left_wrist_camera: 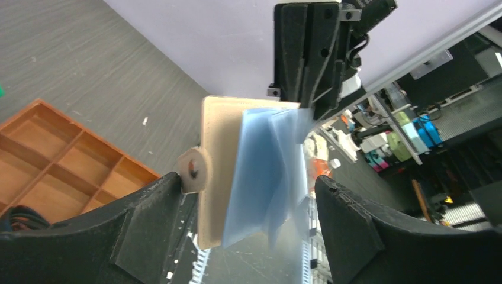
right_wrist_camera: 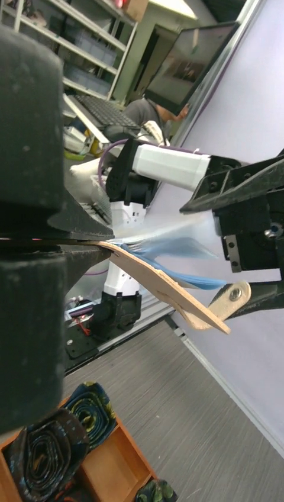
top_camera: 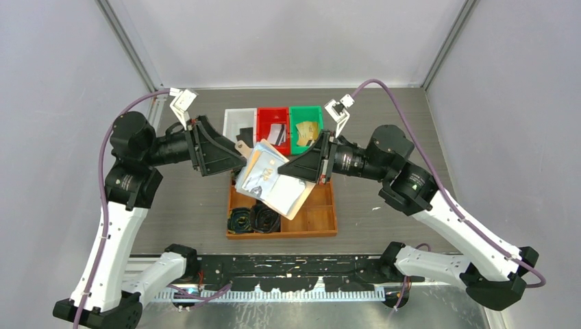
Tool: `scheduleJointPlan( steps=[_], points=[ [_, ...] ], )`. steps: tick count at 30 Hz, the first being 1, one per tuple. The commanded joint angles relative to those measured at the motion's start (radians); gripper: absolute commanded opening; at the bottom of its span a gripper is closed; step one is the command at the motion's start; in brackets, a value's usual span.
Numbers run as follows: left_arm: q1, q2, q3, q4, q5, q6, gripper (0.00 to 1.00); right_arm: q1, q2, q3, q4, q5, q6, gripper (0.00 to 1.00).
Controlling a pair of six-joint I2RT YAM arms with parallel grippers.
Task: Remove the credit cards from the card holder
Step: Open the card holder.
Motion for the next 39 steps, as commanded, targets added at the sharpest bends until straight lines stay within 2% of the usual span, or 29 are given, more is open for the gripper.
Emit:
scheduleJointPlan(
  steps=[1,6,8,10,13,15,17,19,24,26,30,31,35,39],
  points=[
    [0.001,-0.021,0.015,0.138,0.098,-0.077,0.83,-0.006,0.045,0.075,-0.125,-0.013,-0.11,0.01],
    [0.001,-0.038,0.014,0.142,0.105,-0.071,0.92,-0.006,0.079,0.108,-0.144,-0.045,-0.124,0.01],
    [0.0,-0.057,-0.014,0.12,0.104,-0.024,0.95,-0.005,0.092,0.125,-0.136,-0.069,-0.125,0.01],
    [0.0,-0.076,-0.033,0.018,0.071,0.126,0.99,-0.005,0.106,0.144,-0.128,-0.1,-0.128,0.01],
    [-0.001,-0.075,0.017,-0.316,-0.062,0.437,1.0,-0.005,0.129,0.173,-0.134,-0.137,-0.134,0.01],
    [0.0,-0.057,0.04,-0.431,-0.142,0.546,1.0,-0.004,0.137,0.183,-0.128,-0.161,-0.136,0.01],
    [0.001,-0.05,0.033,-0.463,-0.174,0.573,1.0,0.003,0.148,0.196,-0.117,-0.181,-0.147,0.01],
    [0.0,-0.056,0.014,-0.442,-0.129,0.518,1.0,0.01,0.162,0.216,-0.122,-0.198,-0.165,0.01],
    [0.0,-0.072,-0.068,-0.211,0.042,0.2,1.0,0.024,0.196,0.256,-0.131,-0.244,-0.191,0.01],
    [0.0,-0.067,-0.083,-0.183,0.086,0.155,1.0,0.032,0.203,0.263,-0.129,-0.259,-0.203,0.01],
    [0.0,-0.058,-0.085,-0.221,0.109,0.137,1.0,0.033,0.202,0.281,-0.148,-0.281,-0.236,0.01],
    [-0.001,-0.061,-0.093,-0.194,0.109,0.111,1.0,0.034,0.2,0.28,-0.144,-0.284,-0.237,0.01],
    [-0.001,-0.072,-0.16,0.046,0.136,-0.152,1.0,0.033,0.205,0.272,-0.08,-0.302,-0.224,0.01],
    [-0.001,-0.081,-0.182,0.065,0.16,-0.201,1.0,0.033,0.223,0.286,-0.058,-0.311,-0.225,0.01]
  ],
)
